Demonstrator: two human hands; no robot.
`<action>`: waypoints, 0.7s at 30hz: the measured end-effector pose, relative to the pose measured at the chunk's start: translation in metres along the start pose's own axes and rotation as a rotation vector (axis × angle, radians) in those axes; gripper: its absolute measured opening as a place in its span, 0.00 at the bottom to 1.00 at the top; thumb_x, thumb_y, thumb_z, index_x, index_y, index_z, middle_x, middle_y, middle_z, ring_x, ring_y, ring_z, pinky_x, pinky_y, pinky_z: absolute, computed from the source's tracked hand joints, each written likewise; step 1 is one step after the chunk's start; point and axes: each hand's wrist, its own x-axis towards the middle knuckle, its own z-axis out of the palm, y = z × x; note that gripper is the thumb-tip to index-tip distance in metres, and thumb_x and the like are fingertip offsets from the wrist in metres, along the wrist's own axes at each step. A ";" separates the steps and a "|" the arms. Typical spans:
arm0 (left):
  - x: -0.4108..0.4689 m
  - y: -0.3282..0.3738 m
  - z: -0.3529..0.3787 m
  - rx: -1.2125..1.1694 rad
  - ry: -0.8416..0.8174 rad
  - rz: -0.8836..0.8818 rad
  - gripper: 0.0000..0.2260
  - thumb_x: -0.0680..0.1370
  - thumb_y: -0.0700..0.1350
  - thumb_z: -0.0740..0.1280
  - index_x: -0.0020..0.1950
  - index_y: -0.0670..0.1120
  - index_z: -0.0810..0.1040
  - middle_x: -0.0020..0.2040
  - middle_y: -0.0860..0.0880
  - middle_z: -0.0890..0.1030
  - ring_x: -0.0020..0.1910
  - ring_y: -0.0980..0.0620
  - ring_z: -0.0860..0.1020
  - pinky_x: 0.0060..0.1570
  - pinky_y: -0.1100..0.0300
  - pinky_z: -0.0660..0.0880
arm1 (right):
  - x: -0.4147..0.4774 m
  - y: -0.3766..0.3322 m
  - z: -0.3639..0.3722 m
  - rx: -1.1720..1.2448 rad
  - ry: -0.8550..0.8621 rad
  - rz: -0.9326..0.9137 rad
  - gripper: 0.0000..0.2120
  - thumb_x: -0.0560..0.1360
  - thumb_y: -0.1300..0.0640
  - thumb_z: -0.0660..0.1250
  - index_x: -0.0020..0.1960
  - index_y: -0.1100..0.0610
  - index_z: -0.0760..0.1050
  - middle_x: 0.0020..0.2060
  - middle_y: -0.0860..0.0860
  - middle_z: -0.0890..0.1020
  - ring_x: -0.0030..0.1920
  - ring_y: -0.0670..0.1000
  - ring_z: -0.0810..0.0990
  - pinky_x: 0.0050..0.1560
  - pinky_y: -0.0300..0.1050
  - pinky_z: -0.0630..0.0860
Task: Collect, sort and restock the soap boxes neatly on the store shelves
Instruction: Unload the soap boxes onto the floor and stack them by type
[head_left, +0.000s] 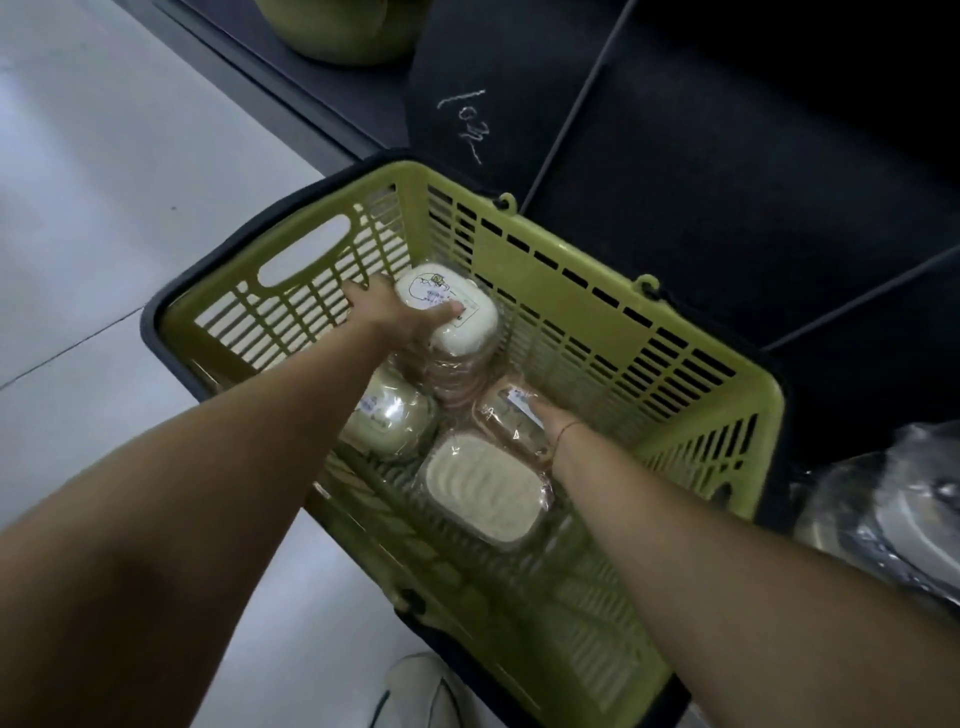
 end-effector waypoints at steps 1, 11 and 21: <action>0.002 -0.001 0.001 0.015 -0.006 -0.009 0.51 0.65 0.63 0.76 0.78 0.44 0.55 0.78 0.38 0.49 0.74 0.32 0.58 0.71 0.40 0.62 | -0.005 -0.001 -0.002 0.013 -0.036 0.006 0.14 0.83 0.52 0.58 0.60 0.61 0.74 0.48 0.56 0.82 0.43 0.49 0.79 0.35 0.36 0.73; -0.014 0.016 -0.017 -0.228 -0.153 -0.096 0.40 0.67 0.55 0.78 0.70 0.36 0.69 0.69 0.38 0.73 0.67 0.39 0.72 0.63 0.49 0.70 | -0.009 -0.006 -0.003 0.103 -0.051 -0.091 0.05 0.78 0.55 0.68 0.45 0.54 0.75 0.30 0.52 0.81 0.28 0.53 0.80 0.40 0.48 0.76; -0.104 0.060 -0.066 -0.629 -0.169 0.058 0.26 0.72 0.53 0.75 0.61 0.36 0.77 0.52 0.40 0.82 0.44 0.46 0.80 0.42 0.58 0.81 | -0.183 0.002 -0.055 0.195 0.255 -0.518 0.28 0.67 0.57 0.77 0.63 0.54 0.68 0.54 0.50 0.79 0.49 0.49 0.81 0.44 0.42 0.77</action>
